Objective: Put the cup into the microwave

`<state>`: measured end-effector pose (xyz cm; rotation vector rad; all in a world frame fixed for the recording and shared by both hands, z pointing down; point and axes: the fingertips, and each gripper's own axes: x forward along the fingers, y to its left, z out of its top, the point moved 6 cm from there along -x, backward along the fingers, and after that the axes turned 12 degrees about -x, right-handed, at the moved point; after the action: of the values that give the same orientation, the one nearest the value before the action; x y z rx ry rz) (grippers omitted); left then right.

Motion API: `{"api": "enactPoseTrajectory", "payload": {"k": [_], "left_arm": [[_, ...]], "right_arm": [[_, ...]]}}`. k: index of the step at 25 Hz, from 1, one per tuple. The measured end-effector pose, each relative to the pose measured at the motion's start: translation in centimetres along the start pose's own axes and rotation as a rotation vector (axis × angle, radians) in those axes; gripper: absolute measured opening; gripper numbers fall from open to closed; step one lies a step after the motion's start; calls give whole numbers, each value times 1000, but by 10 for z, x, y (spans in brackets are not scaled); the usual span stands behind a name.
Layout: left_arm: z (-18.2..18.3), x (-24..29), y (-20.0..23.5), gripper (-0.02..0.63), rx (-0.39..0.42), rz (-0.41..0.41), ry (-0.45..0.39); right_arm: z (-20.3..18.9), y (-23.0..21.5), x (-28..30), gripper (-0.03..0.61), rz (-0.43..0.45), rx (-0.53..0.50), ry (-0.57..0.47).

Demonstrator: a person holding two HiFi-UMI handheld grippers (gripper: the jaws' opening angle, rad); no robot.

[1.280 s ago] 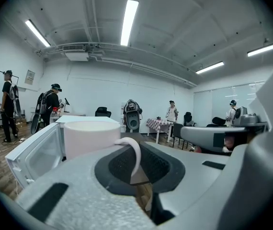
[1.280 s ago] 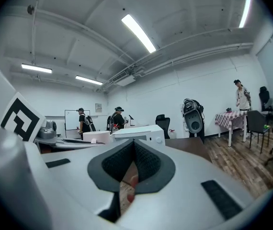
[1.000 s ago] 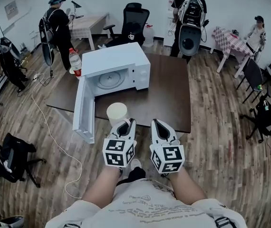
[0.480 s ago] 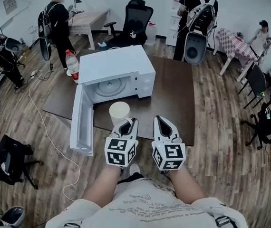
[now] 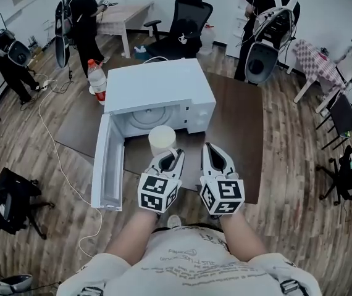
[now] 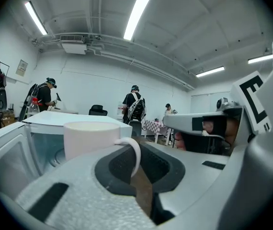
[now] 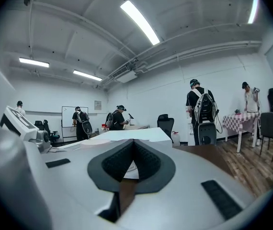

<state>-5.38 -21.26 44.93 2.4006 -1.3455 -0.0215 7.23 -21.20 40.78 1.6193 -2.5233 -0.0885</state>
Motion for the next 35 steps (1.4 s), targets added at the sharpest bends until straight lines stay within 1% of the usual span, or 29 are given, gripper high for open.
{"api": "enactPoseTrajectory", "payload": {"k": [2, 6, 9, 11, 15, 19, 21, 25, 30, 33, 35], "left_arm": [[-2, 7, 7, 31, 11, 14, 9], [-10, 19, 17, 31, 20, 30, 32], [-15, 29, 25, 31, 27, 48, 46], [-18, 36, 30, 31, 21, 61, 52], [-20, 51, 42, 31, -9, 78, 39], [-24, 67, 57, 31, -37, 98, 26], [-26, 74, 65, 31, -25, 102, 26], [-28, 88, 82, 31, 23, 66, 9], [-34, 103, 105, 31, 41, 54, 4], [-37, 110, 117, 31, 76, 45, 8], [-38, 115, 127, 31, 85, 48, 13]], "right_arm": [[-4, 0, 6, 9, 19, -9, 6], [-7, 5, 17, 9, 74, -126, -3], [-7, 11, 27, 9, 187, -126, -16], [-10, 9, 34, 9, 220, -127, -13], [-15, -4, 53, 9, 212, -117, 9], [-16, -18, 64, 9, 222, -108, 24], [-17, -25, 69, 9, 219, -110, 35], [-23, -38, 77, 9, 211, -96, 60], [-35, -48, 83, 9, 241, -62, 109], [-38, -53, 82, 9, 237, -75, 129], [-38, -56, 82, 9, 230, -90, 136]]}}
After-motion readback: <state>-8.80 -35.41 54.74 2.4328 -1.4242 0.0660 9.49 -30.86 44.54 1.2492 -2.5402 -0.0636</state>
